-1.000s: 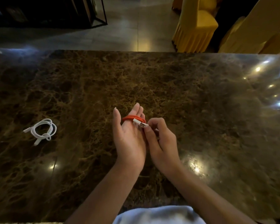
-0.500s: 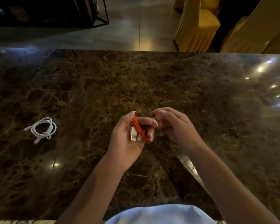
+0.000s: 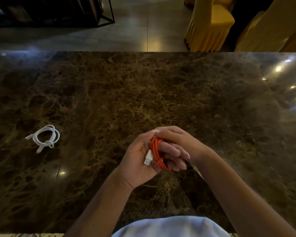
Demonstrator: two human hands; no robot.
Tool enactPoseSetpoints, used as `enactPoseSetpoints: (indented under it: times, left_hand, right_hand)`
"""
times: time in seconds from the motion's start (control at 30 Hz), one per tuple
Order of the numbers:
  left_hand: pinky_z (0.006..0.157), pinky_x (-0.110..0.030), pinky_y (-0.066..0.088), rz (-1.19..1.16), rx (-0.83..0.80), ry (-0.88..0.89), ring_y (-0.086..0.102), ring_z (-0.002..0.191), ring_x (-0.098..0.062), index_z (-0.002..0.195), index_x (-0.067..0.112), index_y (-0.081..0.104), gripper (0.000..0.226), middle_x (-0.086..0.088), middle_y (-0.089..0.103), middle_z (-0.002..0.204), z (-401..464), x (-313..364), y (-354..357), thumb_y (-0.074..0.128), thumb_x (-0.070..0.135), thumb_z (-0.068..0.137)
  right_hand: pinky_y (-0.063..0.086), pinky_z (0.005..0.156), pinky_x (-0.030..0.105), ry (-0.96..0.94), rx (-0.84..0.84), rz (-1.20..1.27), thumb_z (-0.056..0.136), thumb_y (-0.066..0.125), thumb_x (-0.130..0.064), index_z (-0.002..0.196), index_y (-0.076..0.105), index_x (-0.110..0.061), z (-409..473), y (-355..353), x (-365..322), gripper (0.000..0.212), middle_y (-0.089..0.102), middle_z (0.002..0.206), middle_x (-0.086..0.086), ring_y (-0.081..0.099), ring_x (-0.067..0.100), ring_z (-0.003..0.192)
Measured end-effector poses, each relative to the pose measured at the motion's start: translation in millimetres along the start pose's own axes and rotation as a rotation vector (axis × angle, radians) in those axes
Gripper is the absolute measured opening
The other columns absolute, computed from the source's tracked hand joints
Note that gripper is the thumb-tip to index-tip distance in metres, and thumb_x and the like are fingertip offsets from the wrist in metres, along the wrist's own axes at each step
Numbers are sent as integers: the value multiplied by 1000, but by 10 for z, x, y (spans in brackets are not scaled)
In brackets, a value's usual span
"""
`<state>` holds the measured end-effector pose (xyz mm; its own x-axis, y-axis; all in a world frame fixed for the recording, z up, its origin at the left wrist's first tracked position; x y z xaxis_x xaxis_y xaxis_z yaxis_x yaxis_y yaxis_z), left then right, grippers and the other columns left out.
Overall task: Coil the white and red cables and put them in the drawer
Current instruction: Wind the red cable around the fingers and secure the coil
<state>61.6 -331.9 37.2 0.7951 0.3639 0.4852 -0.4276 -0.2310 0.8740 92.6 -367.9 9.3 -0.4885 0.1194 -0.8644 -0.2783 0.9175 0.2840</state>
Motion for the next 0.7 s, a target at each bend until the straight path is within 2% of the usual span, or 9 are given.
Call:
enactPoseSetpoints:
  times: [0.07,0.13,0.23,0.33,0.43,0.5,0.6,0.7]
  left_hand:
    - [96,-37,58,50,-31,-52,68,115,-39,113,-13,70,81,-31,67,125,-2,-38,1,17,48,107]
    - [99,-38,57,96,-40,-104,66,120,-41,114,-12,70,86,-31,66,128,-25,-71,-23,16,54,106]
    - [99,-37,56,130,-30,-148,66,120,-41,108,-10,73,86,-29,68,126,-50,-96,-32,17,56,105]
    - [101,-41,56,178,35,-160,63,121,-44,101,-9,74,84,-32,67,120,-63,-89,-72,19,53,106]
    - [102,-45,54,313,130,-137,58,118,-54,91,-3,77,81,-40,59,117,-93,-35,-140,17,49,108]
    - [97,-42,56,343,198,-126,62,111,-55,82,-6,74,82,-35,67,102,-103,-6,-173,17,47,111]
    - [82,-34,61,344,330,-120,74,91,-38,70,-5,71,80,-22,74,79,-114,30,-247,23,46,109]
    - [68,-30,61,347,424,-99,75,77,-32,64,-3,67,76,-20,70,70,-96,95,-306,30,46,108]
  right_hand:
    - [51,54,22,5,-26,73,102,57,-37,98,62,-8,-11,2,32,30,53,71,12,55,18,58]
    - [51,56,22,-10,-21,117,100,60,-37,88,61,-10,-30,-9,74,29,52,70,11,55,17,58]
    - [46,57,26,-43,23,129,94,66,-42,84,60,-12,-51,-25,151,32,51,69,12,51,22,59]
    - [41,53,31,-92,67,158,94,67,-43,93,59,-6,-64,-21,184,38,48,68,20,46,28,60]
    - [41,44,26,-119,150,111,89,73,-49,91,62,-6,-81,-79,197,44,52,54,15,50,22,42]
    - [35,43,31,-136,195,87,91,73,-47,85,62,-7,-94,-103,178,42,53,46,6,46,15,33]
    - [31,38,25,-149,304,14,97,66,-38,80,62,-6,-130,-172,109,36,54,42,2,44,12,29]
    - [36,34,19,-168,381,-42,101,62,-32,89,60,10,-150,-235,57,45,56,46,6,46,13,31]
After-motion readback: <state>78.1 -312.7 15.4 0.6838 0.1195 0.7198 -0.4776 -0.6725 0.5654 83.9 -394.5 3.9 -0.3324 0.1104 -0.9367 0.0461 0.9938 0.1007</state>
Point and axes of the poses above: each hand's wrist, its own z-axis towards the middle knuckle, its own y-axis out of the palm, x = y × z, the point moved 10 cm from there along z, towards the middle knuckle
